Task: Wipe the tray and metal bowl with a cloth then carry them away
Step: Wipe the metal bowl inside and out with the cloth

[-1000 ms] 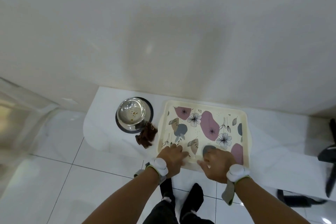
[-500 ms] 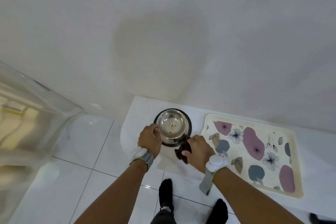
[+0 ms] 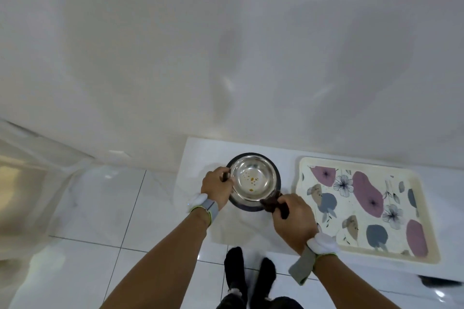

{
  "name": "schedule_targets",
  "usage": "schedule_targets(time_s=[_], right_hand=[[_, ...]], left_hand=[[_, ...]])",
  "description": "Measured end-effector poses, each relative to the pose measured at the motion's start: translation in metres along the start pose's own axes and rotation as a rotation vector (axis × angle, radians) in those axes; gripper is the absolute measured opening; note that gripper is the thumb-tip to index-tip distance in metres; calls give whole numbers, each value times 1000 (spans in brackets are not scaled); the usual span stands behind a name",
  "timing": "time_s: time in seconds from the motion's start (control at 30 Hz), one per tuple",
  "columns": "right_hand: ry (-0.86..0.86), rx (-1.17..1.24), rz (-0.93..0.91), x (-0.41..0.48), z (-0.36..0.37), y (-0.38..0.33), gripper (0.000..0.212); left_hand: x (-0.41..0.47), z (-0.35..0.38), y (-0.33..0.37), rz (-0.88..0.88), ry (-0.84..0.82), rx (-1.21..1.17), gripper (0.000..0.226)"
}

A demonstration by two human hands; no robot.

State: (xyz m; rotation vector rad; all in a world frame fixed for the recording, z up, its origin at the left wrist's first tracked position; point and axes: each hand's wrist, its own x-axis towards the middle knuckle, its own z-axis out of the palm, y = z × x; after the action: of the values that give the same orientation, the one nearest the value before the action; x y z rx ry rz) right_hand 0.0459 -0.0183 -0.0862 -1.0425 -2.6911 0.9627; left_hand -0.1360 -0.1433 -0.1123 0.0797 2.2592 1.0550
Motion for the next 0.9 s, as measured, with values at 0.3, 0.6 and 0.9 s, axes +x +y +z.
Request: schedule_targets(time_s=[0.3,0.6,0.9], right_hand=[[-82,-91,-80,66,17,-43,21],[-422,-219,-227,85,36,-60,21],[-414,-268,-199,109,35,-66,17]], left_hand=[[6,-2,-9,-105,-5,-265,31],[12,0,-21,-31,-11,-291,31],[13,0,-20,-38,-23,-304,28]])
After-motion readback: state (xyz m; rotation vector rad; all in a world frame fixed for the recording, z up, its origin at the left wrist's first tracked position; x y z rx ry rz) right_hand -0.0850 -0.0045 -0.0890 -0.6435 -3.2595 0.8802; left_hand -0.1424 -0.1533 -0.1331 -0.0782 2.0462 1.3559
